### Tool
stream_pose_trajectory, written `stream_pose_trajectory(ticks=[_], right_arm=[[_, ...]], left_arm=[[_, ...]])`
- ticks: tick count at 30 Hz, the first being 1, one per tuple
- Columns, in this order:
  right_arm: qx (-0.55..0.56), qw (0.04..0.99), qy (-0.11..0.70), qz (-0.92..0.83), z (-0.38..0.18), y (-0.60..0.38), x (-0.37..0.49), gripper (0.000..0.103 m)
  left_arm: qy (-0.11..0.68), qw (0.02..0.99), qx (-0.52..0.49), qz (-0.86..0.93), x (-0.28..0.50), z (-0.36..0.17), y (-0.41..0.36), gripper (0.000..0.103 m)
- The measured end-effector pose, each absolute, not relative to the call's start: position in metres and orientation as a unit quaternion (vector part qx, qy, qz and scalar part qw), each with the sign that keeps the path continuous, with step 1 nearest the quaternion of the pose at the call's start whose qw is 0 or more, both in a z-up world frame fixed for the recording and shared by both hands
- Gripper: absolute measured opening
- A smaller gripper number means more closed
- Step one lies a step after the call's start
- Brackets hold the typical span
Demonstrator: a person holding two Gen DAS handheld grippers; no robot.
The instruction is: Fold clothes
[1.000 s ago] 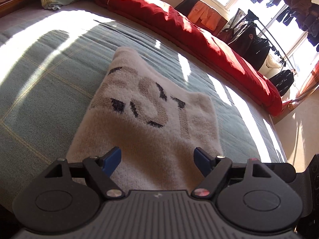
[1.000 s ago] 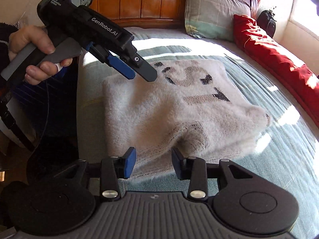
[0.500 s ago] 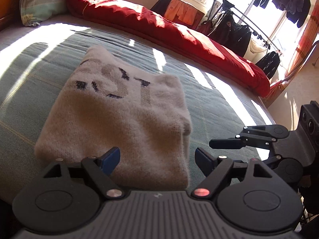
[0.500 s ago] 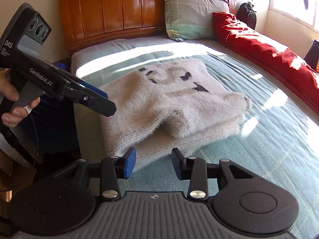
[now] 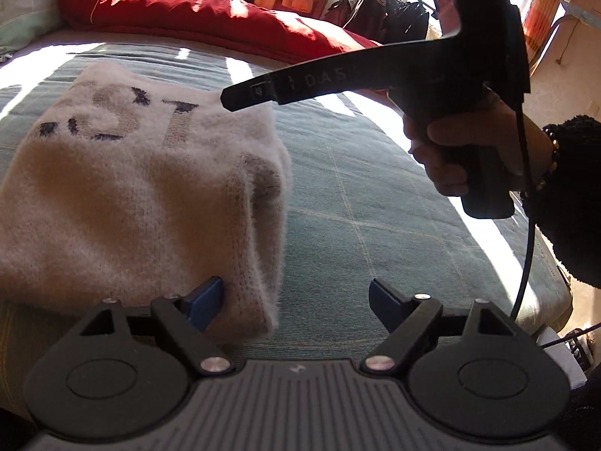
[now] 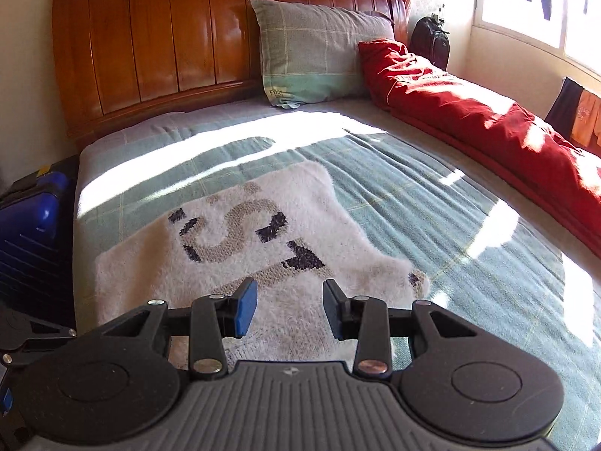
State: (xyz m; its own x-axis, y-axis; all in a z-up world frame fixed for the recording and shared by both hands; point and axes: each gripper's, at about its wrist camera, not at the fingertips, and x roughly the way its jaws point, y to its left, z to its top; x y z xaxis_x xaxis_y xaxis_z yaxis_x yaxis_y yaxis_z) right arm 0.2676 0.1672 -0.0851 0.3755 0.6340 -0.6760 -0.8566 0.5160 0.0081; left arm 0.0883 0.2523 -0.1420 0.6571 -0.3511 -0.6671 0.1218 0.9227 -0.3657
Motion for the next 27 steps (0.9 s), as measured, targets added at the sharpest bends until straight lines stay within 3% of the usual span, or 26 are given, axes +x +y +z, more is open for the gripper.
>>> stream_pose_trajectory(ticks=[5, 14, 17, 24, 27], right_arm=[[-0.204, 0.796, 0.351, 0.448, -0.119, 0.18, 0.274, 0.045], [-0.171, 0.803, 0.359, 0.444, -0.125, 0.176, 0.276, 0.05], [-0.169, 0.805, 0.357, 0.442, -0.127, 0.177, 0.274, 0.055], [-0.139, 0.8, 0.362, 0.457, -0.132, 0.175, 0.275, 0.079], [-0.148, 0.802, 0.355, 0.458, -0.133, 0.178, 0.27, 0.082]], left_arm=[[0.394, 0.898, -0.148, -0.13, 0.085, -0.146, 0.252, 0.084], [0.396, 0.897, -0.153, -0.12, 0.085, -0.147, 0.254, 0.084], [0.393, 0.9, -0.151, -0.111, 0.082, -0.146, 0.251, 0.084], [0.378, 0.913, -0.128, -0.081, 0.061, -0.127, 0.258, 0.084], [0.369, 0.919, -0.13, -0.05, 0.054, -0.114, 0.277, 0.084]])
